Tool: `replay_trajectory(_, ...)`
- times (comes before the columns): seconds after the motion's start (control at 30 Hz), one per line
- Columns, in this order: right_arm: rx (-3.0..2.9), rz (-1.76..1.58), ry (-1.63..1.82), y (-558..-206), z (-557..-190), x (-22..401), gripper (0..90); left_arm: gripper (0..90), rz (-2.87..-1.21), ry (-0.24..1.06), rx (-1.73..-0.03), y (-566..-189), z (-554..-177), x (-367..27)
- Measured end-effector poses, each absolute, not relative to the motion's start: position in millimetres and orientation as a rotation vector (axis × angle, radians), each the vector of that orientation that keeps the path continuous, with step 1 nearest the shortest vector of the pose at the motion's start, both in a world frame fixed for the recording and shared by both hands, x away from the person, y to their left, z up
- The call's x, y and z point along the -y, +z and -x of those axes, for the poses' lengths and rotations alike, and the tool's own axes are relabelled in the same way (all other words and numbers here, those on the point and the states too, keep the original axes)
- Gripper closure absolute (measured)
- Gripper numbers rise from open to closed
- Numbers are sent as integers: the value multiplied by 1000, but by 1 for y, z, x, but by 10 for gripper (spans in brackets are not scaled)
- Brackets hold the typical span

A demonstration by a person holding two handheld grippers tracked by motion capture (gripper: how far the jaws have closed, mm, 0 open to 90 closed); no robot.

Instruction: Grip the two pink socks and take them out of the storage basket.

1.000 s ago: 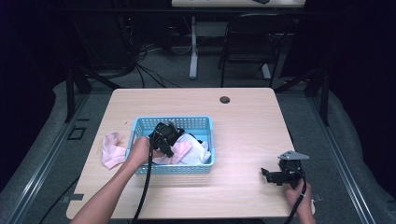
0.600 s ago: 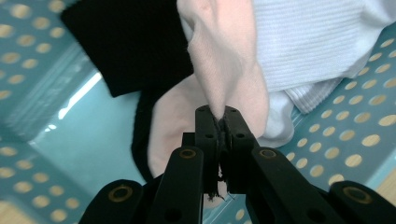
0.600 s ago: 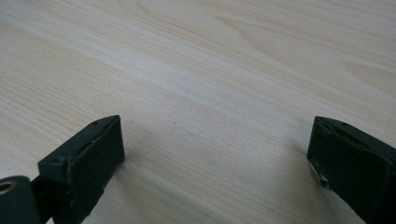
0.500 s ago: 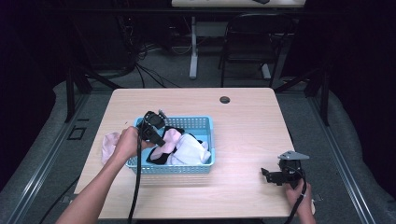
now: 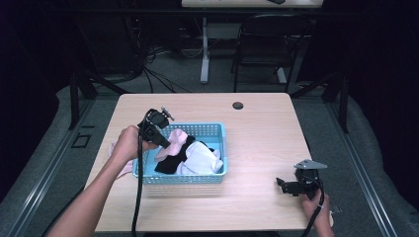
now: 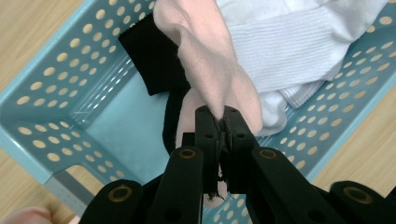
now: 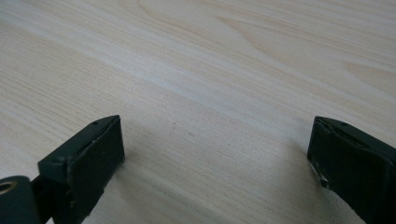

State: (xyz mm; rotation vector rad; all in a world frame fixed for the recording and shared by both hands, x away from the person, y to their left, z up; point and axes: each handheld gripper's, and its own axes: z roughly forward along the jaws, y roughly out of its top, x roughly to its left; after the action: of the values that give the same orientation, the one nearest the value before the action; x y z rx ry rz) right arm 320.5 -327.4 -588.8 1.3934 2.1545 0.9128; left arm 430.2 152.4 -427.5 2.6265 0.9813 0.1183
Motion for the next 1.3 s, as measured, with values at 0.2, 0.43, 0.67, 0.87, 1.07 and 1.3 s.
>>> replay_trajectory(0.2, -2154, -1394, 913, -589, -320, 327, 33, 863, -2637, 131, -971, -417, -431, -151)
replay_trajectory(0.43, -2153, -1394, 914, -589, -320, 327, 33, 863, -2637, 142, -967, -406, -430, -151)
replay_trajectory(0.67, -2153, -1394, 913, -589, -320, 327, 33, 863, -2641, 151, -964, -395, -429, -154)
replay_trajectory(0.87, -2154, -1394, 914, -589, -320, 327, 33, 862, -2661, 154, -950, -383, -429, -159)
replay_trajectory(1.07, -2154, -1394, 913, -589, -320, 327, 33, 862, -2649, 185, -976, -370, -427, -170)
replay_trajectory(1.3, -2154, -1395, 913, -589, -320, 327, 33, 862, -2632, 225, -1021, -356, -422, -192)
